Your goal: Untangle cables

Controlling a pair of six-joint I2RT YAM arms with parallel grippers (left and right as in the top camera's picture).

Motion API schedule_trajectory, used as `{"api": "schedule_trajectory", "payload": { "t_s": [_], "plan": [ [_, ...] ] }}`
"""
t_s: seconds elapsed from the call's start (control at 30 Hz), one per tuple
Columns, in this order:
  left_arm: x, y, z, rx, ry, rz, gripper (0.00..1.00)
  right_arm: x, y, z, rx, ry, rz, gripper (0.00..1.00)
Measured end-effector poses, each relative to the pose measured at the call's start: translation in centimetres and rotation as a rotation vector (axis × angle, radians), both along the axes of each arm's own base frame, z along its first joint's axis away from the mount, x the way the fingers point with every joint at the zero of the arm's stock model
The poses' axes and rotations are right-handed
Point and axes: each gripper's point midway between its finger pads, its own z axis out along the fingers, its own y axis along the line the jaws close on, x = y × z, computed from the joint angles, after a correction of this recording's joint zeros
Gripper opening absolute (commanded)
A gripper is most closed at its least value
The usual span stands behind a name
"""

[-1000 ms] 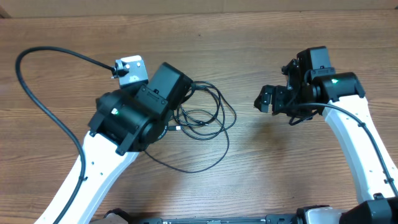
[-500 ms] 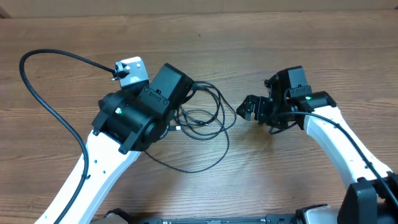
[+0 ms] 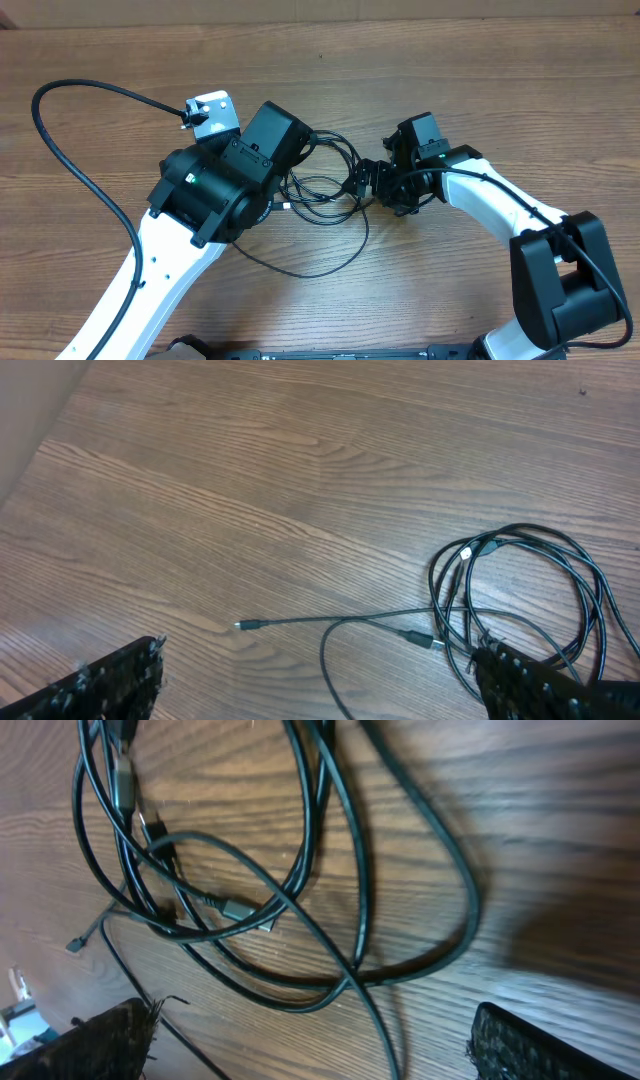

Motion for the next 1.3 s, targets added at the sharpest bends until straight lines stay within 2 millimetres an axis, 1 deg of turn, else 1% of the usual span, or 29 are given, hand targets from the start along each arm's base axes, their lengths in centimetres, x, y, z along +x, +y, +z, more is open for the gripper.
{"api": "schedule_trajectory", "payload": {
  "t_s": [0.17, 0.3, 0.4, 0.57, 0.67, 0.9, 1.07, 1.17, 1.3],
  "plan": [
    [0.0, 0.0, 0.0, -0.001, -0.001, 0.0, 1.0, 0.1, 0.1, 0.0, 0.006, 0.011, -0.019, 1.0],
    [0.1, -0.1, -0.2, 0.0, 0.001, 0.0, 1.0, 0.5, 0.3, 0.1, 0.017, 0.006, -0.043, 1.0],
    [0.1, -0.1, -1.2, 0.011, 0.017, 0.0, 1.0, 0.7, 0.4, 0.2, 0.024, 0.006, -0.056, 1.0],
    [0.3, -0.3, -3.2, 0.019, 0.041, -0.002, 1.0, 1.0, 0.5, 0.3, 0.03, 0.007, -0.077, 1.0],
    [0.4, -0.6, -3.8, 0.012, 0.047, -0.006, 1.0, 1.1, 0.4, 0.3, 0.027, 0.005, -0.085, 1.0],
    [0.5, -0.9, -3.9, -0.005, 0.043, -0.01, 1.0, 1.5, -0.2, -0.6, -0.019, -0.008, -0.092, 1.0],
    [0.5, -0.9, -3.9, -0.006, 0.042, -0.01, 1.0, 2.2, -0.3, -0.5, -0.029, -0.05, -0.085, 1.0],
    [0.5, -0.9, -3.9, -0.006, 0.042, -0.01, 1.0, 3.1, -0.1, -0.1, -0.02, -0.097, -0.083, 1.0],
    [0.5, -0.9, -3.9, -0.006, 0.043, -0.011, 1.0, 3.7, 0.1, -0.1, -0.012, -0.12, -0.08, 1.0]
  ]
}}
